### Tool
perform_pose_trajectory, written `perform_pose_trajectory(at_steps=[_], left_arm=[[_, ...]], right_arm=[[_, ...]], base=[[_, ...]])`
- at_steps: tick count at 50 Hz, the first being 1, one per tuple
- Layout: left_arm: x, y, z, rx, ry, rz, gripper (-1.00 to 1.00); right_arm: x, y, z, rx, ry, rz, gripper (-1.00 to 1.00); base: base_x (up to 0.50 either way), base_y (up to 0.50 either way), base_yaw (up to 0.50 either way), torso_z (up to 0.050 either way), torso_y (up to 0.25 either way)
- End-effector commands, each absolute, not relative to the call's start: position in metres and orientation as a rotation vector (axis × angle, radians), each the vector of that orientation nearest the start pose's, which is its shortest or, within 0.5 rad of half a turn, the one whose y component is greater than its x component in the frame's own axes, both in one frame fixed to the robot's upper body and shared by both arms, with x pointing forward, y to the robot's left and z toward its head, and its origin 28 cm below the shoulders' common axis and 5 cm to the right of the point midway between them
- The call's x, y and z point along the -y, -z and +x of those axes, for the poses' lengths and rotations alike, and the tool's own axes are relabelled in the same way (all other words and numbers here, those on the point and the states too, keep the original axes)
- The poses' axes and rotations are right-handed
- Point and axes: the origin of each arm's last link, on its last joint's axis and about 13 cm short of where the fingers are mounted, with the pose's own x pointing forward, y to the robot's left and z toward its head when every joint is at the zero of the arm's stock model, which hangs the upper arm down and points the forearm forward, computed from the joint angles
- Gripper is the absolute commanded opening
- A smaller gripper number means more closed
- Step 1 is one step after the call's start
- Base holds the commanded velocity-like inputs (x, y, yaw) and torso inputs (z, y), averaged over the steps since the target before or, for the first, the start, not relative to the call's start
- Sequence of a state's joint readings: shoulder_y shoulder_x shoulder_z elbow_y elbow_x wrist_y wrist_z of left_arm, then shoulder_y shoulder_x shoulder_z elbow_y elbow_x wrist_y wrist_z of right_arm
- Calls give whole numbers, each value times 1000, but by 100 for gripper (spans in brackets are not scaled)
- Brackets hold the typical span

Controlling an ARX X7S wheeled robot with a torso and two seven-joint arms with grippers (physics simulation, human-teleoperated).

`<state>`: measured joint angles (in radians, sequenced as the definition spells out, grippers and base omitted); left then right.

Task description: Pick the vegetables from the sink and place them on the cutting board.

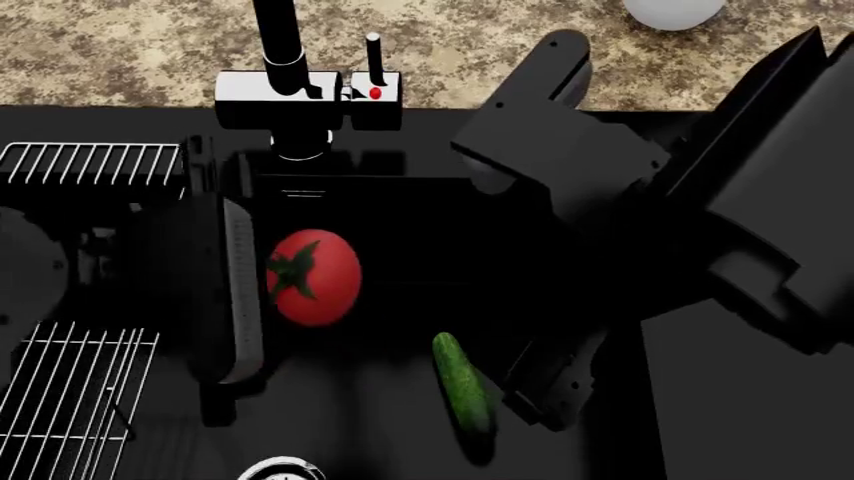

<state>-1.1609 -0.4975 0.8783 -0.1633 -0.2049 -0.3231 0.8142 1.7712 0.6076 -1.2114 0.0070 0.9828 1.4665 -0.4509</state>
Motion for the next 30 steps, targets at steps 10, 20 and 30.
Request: perform_pose_trajectory(at_steps=[10, 20, 30], left_arm=[[-260, -263, 325, 291, 830, 709, -100], [-258, -257, 321, 329, 843, 665, -100], [-258, -255, 318, 352, 866, 623, -100]], right_arm=[[115, -324, 324, -860, -674, -612, 100], [98, -308, 338, -957, -644, -546, 100], [100, -283, 361, -939, -503, -437, 100]], base=[[33, 0, 0, 0, 0], [32, 0, 1, 0, 0], [32, 0, 0, 0, 0]])
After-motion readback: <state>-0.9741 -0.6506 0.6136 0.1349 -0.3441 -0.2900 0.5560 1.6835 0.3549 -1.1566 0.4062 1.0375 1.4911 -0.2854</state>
